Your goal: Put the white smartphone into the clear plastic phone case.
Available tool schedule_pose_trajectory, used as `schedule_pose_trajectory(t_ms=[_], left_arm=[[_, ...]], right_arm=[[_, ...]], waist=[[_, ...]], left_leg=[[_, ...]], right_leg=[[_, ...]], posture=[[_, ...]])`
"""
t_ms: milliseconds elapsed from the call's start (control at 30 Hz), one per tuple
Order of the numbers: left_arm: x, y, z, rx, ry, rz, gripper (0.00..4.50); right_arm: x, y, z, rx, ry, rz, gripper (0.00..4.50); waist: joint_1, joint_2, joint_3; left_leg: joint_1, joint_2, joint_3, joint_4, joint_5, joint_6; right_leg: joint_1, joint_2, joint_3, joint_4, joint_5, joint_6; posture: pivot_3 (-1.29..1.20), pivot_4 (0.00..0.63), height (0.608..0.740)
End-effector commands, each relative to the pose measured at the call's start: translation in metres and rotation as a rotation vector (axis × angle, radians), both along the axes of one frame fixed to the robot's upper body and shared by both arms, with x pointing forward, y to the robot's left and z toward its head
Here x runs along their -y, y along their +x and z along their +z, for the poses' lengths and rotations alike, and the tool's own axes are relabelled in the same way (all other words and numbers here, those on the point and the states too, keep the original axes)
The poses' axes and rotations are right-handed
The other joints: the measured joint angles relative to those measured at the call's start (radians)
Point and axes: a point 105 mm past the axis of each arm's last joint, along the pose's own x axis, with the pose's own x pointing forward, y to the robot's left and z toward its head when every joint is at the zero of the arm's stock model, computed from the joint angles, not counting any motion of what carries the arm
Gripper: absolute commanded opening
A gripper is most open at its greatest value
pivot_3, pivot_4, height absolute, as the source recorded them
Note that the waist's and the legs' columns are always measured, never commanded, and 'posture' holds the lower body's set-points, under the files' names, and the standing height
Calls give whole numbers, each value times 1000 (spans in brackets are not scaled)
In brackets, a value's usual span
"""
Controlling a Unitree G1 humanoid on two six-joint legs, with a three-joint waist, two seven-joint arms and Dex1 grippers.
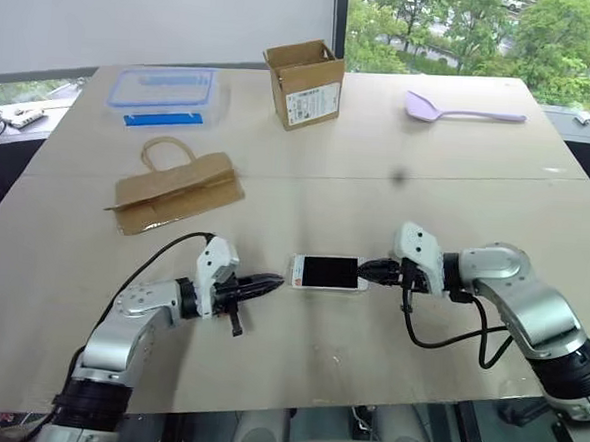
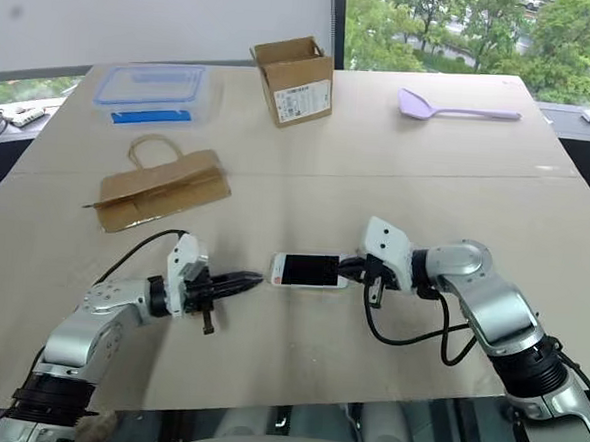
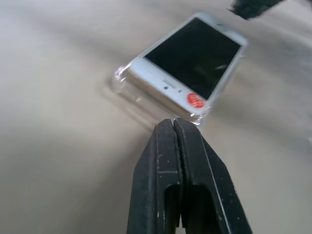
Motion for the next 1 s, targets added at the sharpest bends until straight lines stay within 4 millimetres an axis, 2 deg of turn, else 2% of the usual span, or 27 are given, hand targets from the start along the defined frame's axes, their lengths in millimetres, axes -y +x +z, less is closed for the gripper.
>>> schedule_pose_trajectory(t_ms=[33,300,533,700,833,900,1000], left_arm=[[8,-3,9,31,-31,-33,0],[-13,-8,2,25,-6,34,0],[-27,-16,-5,14,15,81,0],[-27,-17,-6,20,18,90,0],[-26,-15,-5,26,16,94,0],[-24,-13,-4,29,14,96,0],[-19,-9,-2,35,9,95,0]], right_arm=[[-19,0,21,76,53,41,70],[-58,13,-13,51,15,97,70],[-68,19,-32,25,-53,124,70],[-69,27,-52,-28,-154,104,70],[-65,26,-63,-61,-216,121,70],[-64,29,-62,-41,-216,106,70],[-66,38,-33,29,-86,63,70]], waist=[[-3,0,0],[-12,0,0],[-13,0,0],[-17,0,0],[-13,0,0],[-13,0,0],[-11,0,0]], left_leg=[[0,0,0,0,0,0],[0,0,0,0,0,0],[1,0,0,0,0,0],[4,0,1,-1,0,0],[10,0,1,-1,0,0],[14,0,1,-1,0,0],[15,0,1,-1,0,0]], right_leg=[[0,0,0,0,0,0],[0,0,0,0,2,0],[0,0,1,2,1,-1],[0,1,2,7,1,-1],[4,1,3,9,-3,-2],[7,0,3,9,-4,-2],[9,0,3,9,-4,-2]], posture=[[0,150,740],[0,150,740],[0,150,740],[0,150,740],[0,150,740],[0,150,740],[0,150,740]])
